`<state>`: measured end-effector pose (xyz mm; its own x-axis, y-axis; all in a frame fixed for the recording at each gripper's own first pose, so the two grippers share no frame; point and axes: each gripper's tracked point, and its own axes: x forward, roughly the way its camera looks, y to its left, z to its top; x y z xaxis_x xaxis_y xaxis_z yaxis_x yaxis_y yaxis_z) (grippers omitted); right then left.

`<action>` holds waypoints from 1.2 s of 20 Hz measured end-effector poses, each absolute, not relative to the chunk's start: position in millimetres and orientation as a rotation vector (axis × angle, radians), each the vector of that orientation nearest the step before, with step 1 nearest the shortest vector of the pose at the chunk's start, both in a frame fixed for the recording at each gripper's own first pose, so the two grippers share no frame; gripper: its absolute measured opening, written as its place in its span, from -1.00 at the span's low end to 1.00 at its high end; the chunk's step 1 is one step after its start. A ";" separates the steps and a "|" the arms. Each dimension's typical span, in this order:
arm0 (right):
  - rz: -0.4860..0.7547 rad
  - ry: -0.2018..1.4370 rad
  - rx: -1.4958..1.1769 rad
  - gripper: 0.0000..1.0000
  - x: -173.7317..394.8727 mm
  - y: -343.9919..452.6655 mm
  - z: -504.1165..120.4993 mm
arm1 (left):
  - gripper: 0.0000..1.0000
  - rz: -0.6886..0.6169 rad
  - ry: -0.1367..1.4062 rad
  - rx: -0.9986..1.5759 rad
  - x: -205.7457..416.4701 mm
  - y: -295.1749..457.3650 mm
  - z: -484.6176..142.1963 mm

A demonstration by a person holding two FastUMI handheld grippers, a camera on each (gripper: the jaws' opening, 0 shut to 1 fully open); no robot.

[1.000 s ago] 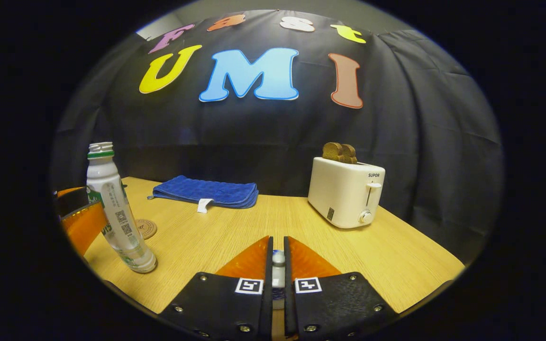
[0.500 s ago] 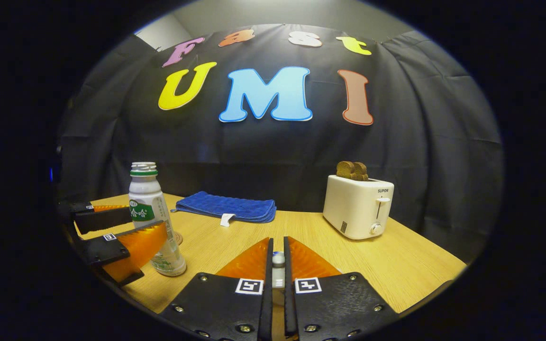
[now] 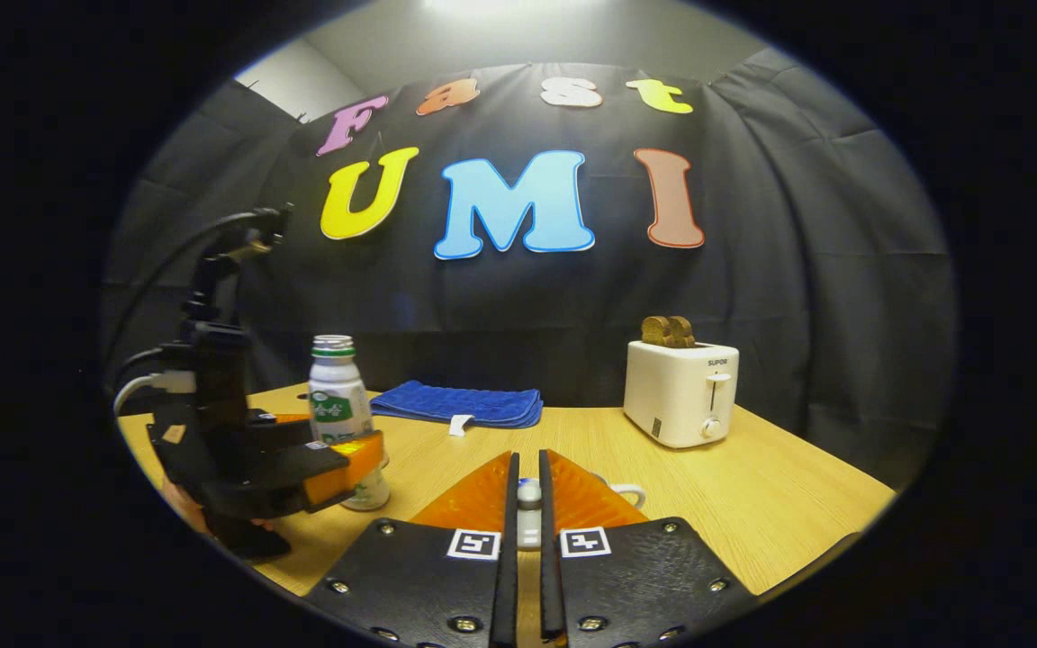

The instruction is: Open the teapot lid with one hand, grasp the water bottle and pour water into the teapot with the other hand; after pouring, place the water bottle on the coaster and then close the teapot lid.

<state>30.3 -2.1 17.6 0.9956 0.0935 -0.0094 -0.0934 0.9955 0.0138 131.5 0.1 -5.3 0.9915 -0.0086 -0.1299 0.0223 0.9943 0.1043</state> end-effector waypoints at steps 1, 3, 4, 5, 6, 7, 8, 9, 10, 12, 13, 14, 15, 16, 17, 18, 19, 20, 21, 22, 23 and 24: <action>0.089 -0.003 0.005 -0.80 8.6 -0.5 18.4 | 0.56 -0.024 0.130 0.135 132.9 -2.8 -3.6; 0.082 -0.012 -0.012 -0.80 -20.1 -0.9 18.3 | 0.61 -0.041 0.133 0.222 136.1 -10.3 -0.8; 0.088 -0.016 -0.012 -0.79 -36.6 1.5 17.6 | 0.63 -0.052 0.131 0.270 138.0 -16.5 -0.5; 0.087 -0.015 -0.003 -0.79 -48.4 1.2 15.9 | 0.63 -0.062 0.122 0.357 141.6 -23.5 1.7; 0.093 -0.005 0.020 -0.79 -61.0 2.8 12.5 | 0.63 -0.081 0.104 0.462 146.1 -34.5 5.2; 0.093 -0.003 0.033 -0.79 -67.3 2.4 10.9 | 0.65 -0.087 0.094 0.520 149.8 -41.3 8.5; 0.087 0.000 0.037 -0.79 -73.0 0.8 10.3 | 0.65 -0.086 0.077 0.583 150.0 -47.3 13.1; 0.075 0.003 0.040 -0.79 -77.1 -3.8 7.4 | 0.63 -0.097 0.068 0.619 148.7 -53.9 14.5; 0.070 0.009 0.051 -0.79 -81.0 -6.5 4.1 | 0.64 -0.113 0.067 0.668 149.1 -63.7 13.4; 0.059 0.019 0.064 -0.80 -85.9 -13.7 -1.7 | 0.65 -0.148 0.086 0.785 156.6 -75.5 5.0; 0.050 0.016 0.069 -0.79 -86.5 -18.6 -0.8 | 0.45 -0.160 0.091 0.825 161.5 -80.1 1.1; 0.045 0.014 0.078 -0.79 -87.1 -20.6 0.1 | 0.46 -0.160 0.092 0.849 162.3 -80.8 -0.3; 0.037 0.010 0.085 -0.80 -87.6 -23.6 0.1 | 0.65 -0.161 0.091 0.874 162.5 -82.3 -1.2; 0.031 0.011 0.086 -0.79 -87.7 -26.0 -0.1 | 0.65 -0.162 0.090 0.889 162.8 -83.5 -1.3; 0.025 0.015 0.090 -0.80 -88.1 -29.3 -2.7 | 0.65 -0.162 0.091 0.920 161.7 -83.6 -1.6; 0.023 0.020 0.094 -0.79 -87.8 -31.3 -4.4 | 0.65 -0.163 0.090 0.955 161.3 -83.4 -1.3; 0.021 0.021 0.098 -0.79 -87.7 -33.0 -5.1 | 0.65 -0.167 0.087 1.000 160.8 -84.0 -1.4; 0.018 0.020 0.105 -0.79 -88.2 -35.3 -4.6 | 0.65 -0.167 0.074 1.039 160.4 -85.3 -0.1; 0.011 0.018 0.117 -0.79 -88.8 -38.2 -4.1 | 0.56 -0.159 0.057 1.114 161.5 -85.0 -0.5; 0.011 0.017 0.127 -0.79 -88.2 -38.9 -3.5 | 0.59 -0.158 0.045 1.151 163.0 -87.8 -0.7; 0.012 0.014 0.134 -0.80 -88.5 -38.7 -3.9 | 0.62 -0.165 0.032 1.181 165.0 -91.3 -1.9; 0.012 0.013 0.132 -0.79 -88.4 -39.4 -3.7 | 0.65 -0.179 0.038 1.207 169.4 -94.4 -7.0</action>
